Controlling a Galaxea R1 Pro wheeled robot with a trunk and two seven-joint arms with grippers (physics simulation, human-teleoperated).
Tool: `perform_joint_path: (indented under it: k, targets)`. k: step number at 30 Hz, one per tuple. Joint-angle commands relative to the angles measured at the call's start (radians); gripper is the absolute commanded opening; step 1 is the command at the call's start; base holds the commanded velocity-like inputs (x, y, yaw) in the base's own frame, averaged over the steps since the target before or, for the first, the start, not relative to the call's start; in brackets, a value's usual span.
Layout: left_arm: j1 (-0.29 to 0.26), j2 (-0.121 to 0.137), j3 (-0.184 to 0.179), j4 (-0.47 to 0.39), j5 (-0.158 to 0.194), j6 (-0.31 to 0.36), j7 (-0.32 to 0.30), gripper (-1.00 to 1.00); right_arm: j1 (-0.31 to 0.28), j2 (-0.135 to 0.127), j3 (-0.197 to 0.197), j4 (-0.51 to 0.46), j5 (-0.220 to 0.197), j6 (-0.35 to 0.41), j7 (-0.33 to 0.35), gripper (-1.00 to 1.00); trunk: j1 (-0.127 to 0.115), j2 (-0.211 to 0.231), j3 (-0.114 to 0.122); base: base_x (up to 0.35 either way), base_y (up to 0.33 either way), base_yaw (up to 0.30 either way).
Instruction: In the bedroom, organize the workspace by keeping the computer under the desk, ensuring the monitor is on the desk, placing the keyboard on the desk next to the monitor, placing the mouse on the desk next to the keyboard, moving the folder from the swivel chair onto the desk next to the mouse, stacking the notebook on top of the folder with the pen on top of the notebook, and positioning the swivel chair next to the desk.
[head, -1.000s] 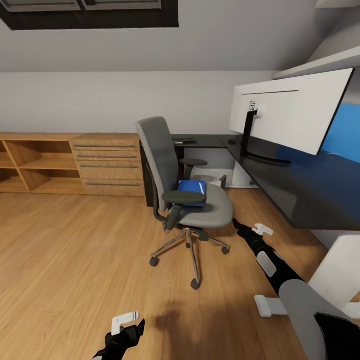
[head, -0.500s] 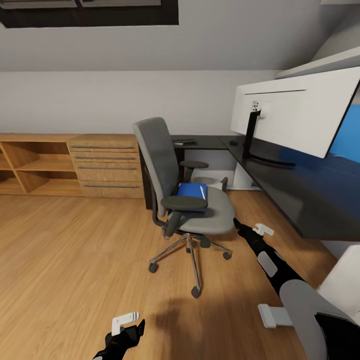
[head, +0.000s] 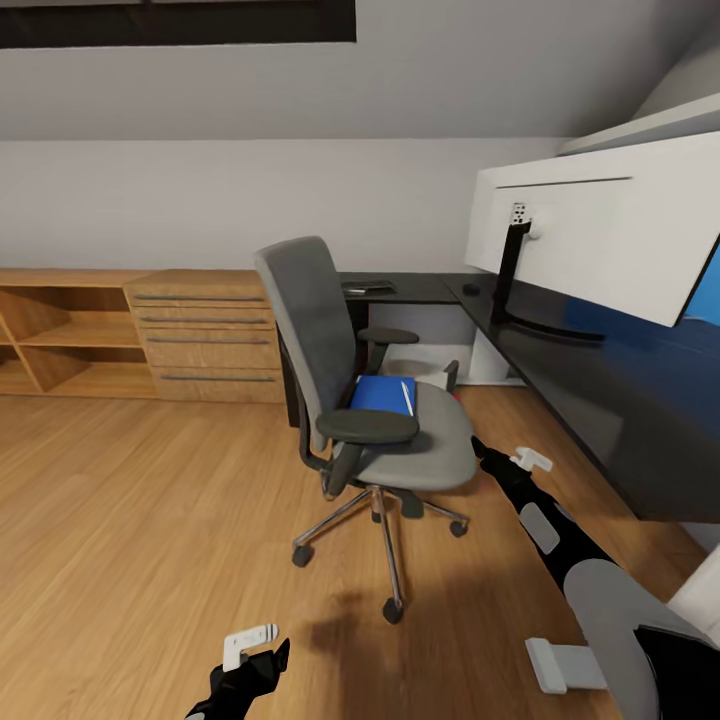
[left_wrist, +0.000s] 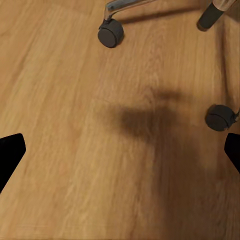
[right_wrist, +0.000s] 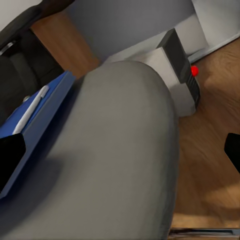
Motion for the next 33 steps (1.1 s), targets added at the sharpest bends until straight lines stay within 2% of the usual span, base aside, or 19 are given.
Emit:
perform_joint_path:
  k: [1,33]
  targets:
    - [0.0,0.001,-0.003,-0.002,0.011,0.004,0.007,1.0,-0.001,0.0,-0.003,0.002,-0.01,0.0,0.009,1.0,0.0,0.0,-0.001,0.074,-0.012,0.0]
    - [0.0,0.0,-0.002,-0.002,0.01,0.004,0.007,1.0,-0.001,-0.003,-0.003,0.002,-0.011,0.002,0.009,1.0,0.0,0.0,-0.001,0.009,-0.001,0.0]
